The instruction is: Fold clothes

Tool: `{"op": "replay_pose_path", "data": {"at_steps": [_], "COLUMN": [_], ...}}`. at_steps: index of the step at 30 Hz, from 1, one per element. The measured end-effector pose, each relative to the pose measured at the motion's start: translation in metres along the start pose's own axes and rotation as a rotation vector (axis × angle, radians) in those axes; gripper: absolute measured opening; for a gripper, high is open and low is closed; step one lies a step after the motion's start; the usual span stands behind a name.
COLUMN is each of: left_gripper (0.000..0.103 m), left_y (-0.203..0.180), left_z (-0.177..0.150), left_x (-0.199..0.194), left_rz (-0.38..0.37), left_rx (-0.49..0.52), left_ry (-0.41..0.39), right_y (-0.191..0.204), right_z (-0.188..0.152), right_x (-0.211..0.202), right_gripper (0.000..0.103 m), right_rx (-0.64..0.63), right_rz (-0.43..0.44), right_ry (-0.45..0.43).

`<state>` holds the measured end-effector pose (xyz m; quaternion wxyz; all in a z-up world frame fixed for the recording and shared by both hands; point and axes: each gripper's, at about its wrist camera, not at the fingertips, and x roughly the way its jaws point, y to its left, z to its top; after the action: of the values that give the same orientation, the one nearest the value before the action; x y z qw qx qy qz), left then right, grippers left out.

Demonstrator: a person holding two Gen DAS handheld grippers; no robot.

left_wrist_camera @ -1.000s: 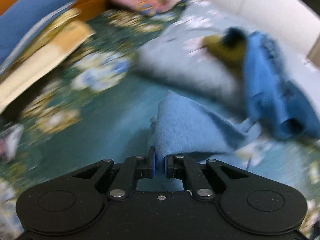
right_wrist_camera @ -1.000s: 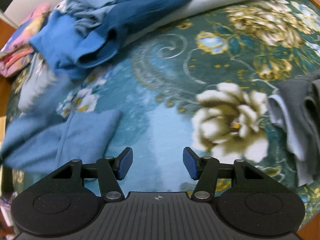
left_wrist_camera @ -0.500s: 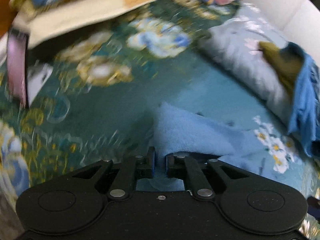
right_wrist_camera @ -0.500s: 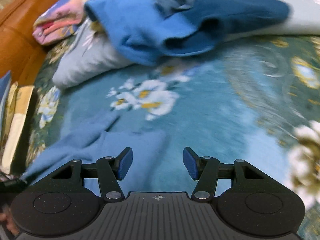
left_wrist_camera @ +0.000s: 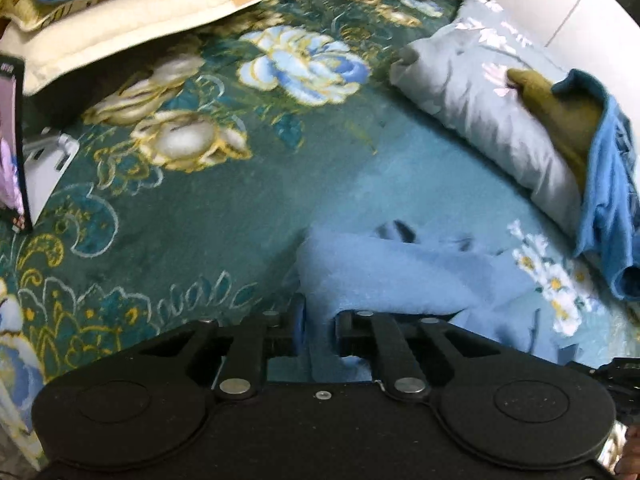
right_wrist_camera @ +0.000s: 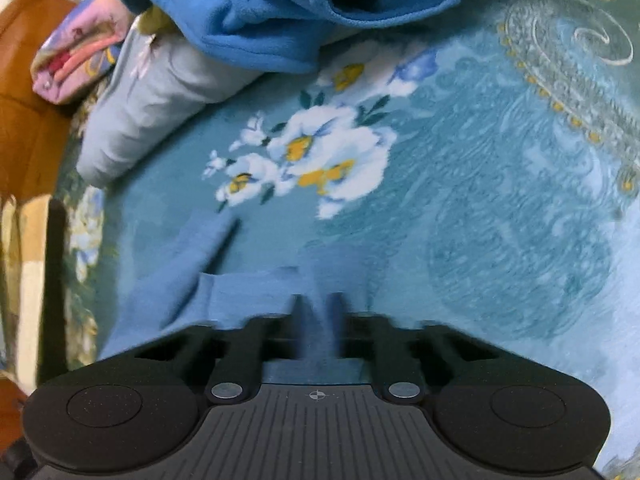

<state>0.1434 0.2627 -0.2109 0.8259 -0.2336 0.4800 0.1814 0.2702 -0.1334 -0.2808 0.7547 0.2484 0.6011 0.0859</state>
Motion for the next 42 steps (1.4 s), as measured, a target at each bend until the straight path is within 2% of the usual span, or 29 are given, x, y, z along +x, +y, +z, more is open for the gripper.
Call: {"op": "replay_pose_path", "data": {"at_steps": [3,6,9,13,16,19,21,23,26,29,31,33,36,39,40,42], "left_gripper": [0.007,0.006,0.005,0.005,0.006,0.006,0.007,0.008,0.009,0.006,0.006,0.006,0.010,0.015,0.016,0.024], "left_y": [-0.012,-0.035,-0.069,-0.116,-0.135,-0.141,-0.139,-0.135,-0.119,-0.099,-0.091,-0.083,-0.073,-0.080,-0.082,-0.087], "left_z": [0.013,0.035,0.063,0.100,0.112,0.106,0.088,0.061,0.009,-0.033,-0.040,-0.048,-0.059,-0.060,-0.060,-0.059], "left_x": [-0.014,-0.034,-0.060,-0.105,-0.135,-0.143,-0.132,-0.107,-0.046,0.011,0.018,0.025,0.033,0.026,0.023,0.013], "left_rz": [-0.050,-0.136,-0.248,-0.418,-0.518,-0.573,-0.574,-0.525,-0.384,-0.250,-0.220,-0.189,-0.148,-0.161,-0.167,-0.167], "left_rx": [0.014,0.042,0.088,0.131,0.133,0.136,0.154,0.182,0.238,0.227,0.218,0.209,0.200,0.233,0.247,0.302], "left_ry": [-0.030,-0.089,-0.170,-0.298,-0.358,-0.332,-0.271,-0.180,-0.017,0.153,0.172,0.191,0.215,0.212,0.212,0.197], "right_y": [0.002,0.004,0.006,0.006,0.000,-0.021,-0.039,-0.065,-0.111,-0.153,-0.167,-0.171,-0.174,-0.170,-0.167,-0.156], "right_z": [0.006,0.022,0.042,0.060,0.054,0.030,0.004,-0.026,-0.071,-0.109,-0.129,-0.137,-0.140,-0.129,-0.125,-0.117], "right_x": [-0.022,-0.065,-0.120,-0.216,-0.285,-0.324,-0.329,-0.311,-0.254,-0.191,-0.164,-0.154,-0.158,-0.168,-0.174,-0.187], "right_gripper": [0.003,0.003,0.003,0.003,0.003,0.003,0.003,0.003,0.003,0.003,0.003,0.003,0.003,0.004,0.005,0.012], "right_rx": [0.032,0.060,0.058,0.029,-0.012,0.003,0.010,0.052,0.171,0.330,0.385,0.383,0.372,0.345,0.330,0.280], "right_rz": [0.039,0.091,0.143,0.208,0.216,0.177,0.121,0.043,-0.076,-0.156,-0.193,-0.212,-0.217,-0.240,-0.236,-0.237], "right_ry": [-0.067,-0.189,-0.331,-0.554,-0.715,-0.778,-0.748,-0.658,-0.475,-0.315,-0.241,-0.210,-0.189,-0.194,-0.199,-0.209]}}
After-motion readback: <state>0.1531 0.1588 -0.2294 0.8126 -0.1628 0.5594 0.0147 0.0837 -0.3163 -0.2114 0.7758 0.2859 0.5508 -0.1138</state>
